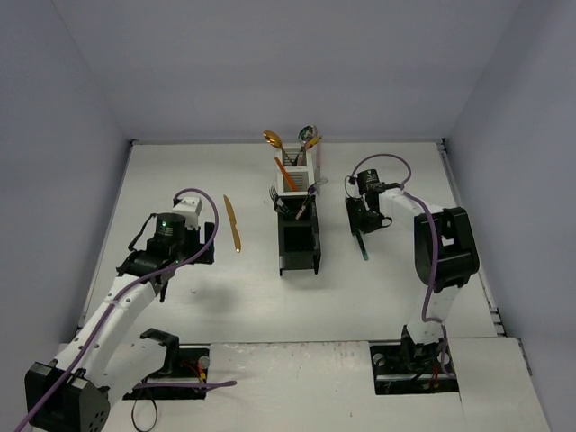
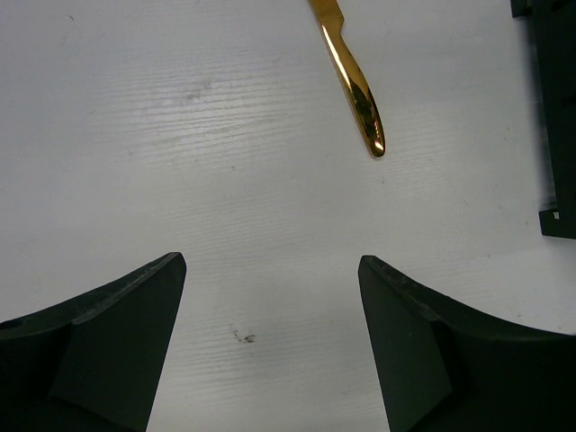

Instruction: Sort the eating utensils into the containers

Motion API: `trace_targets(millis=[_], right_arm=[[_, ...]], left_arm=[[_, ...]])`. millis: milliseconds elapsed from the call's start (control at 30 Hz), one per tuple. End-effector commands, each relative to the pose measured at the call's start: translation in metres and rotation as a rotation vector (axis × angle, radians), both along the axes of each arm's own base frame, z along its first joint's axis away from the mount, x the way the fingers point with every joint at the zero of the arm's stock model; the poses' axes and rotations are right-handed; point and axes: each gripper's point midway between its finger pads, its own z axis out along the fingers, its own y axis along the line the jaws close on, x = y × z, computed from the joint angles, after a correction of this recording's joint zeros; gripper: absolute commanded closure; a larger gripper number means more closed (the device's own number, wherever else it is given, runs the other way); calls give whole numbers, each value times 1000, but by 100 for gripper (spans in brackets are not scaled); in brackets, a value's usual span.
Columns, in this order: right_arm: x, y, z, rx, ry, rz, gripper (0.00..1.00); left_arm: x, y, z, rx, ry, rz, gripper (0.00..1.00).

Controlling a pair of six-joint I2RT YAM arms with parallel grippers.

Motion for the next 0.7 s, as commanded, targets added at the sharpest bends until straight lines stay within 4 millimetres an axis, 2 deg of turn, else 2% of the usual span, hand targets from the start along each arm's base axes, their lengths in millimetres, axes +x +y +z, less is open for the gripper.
trace_targets(millis=[0, 133, 267, 300, 367, 433, 567, 667], right_arm=[[12, -3, -5, -11, 22, 11, 64], [12, -1, -14, -9, 55, 18, 65], [4, 0, -21, -5, 91, 31, 73], [2, -1, -22, -5, 99, 31, 76], [-2, -2, -22, -7, 114, 40, 93], [-2, -4, -19, -13, 111, 45, 100], [5, -5, 1, -7, 68, 37, 100], [19, -5, 39, 4, -35, 32, 100]], left_arm=[[13, 3, 27, 11, -81, 20, 25], [13, 5, 28, 21, -82, 25, 25], [13, 5, 27, 23, -78, 25, 25], [13, 6, 28, 23, -82, 27, 25], [14, 5, 27, 23, -79, 26, 25], [14, 5, 26, 25, -77, 26, 25], [15, 6, 26, 26, -75, 25, 25], [15, 6, 26, 27, -75, 26, 25]])
